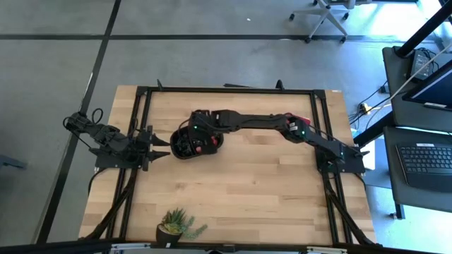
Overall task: Pick and placing Produce into tupperware
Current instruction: Put the brown kiwi into the black bin
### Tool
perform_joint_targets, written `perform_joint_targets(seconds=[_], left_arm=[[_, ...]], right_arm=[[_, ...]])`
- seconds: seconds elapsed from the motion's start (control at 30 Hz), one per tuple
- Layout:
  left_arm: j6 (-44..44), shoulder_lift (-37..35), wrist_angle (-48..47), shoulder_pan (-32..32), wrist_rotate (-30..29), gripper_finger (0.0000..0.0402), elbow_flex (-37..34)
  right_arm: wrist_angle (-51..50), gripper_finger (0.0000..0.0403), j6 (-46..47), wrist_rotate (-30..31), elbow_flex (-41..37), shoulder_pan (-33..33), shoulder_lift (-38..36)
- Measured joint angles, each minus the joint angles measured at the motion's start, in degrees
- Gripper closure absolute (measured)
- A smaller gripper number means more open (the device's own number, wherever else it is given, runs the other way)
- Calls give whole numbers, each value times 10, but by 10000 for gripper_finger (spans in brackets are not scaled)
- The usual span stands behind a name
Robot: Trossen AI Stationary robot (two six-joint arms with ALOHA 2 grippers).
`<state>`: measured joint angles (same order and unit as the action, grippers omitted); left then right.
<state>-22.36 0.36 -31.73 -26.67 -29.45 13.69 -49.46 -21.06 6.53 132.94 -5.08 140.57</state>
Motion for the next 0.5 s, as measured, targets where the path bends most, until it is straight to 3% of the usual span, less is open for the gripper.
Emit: perform_joint_targets(seconds=[0.5], left_arm=[[0,0,0,0,0,223,0]], right_arm=[[22,142,8,-1,-69,-13,1]])
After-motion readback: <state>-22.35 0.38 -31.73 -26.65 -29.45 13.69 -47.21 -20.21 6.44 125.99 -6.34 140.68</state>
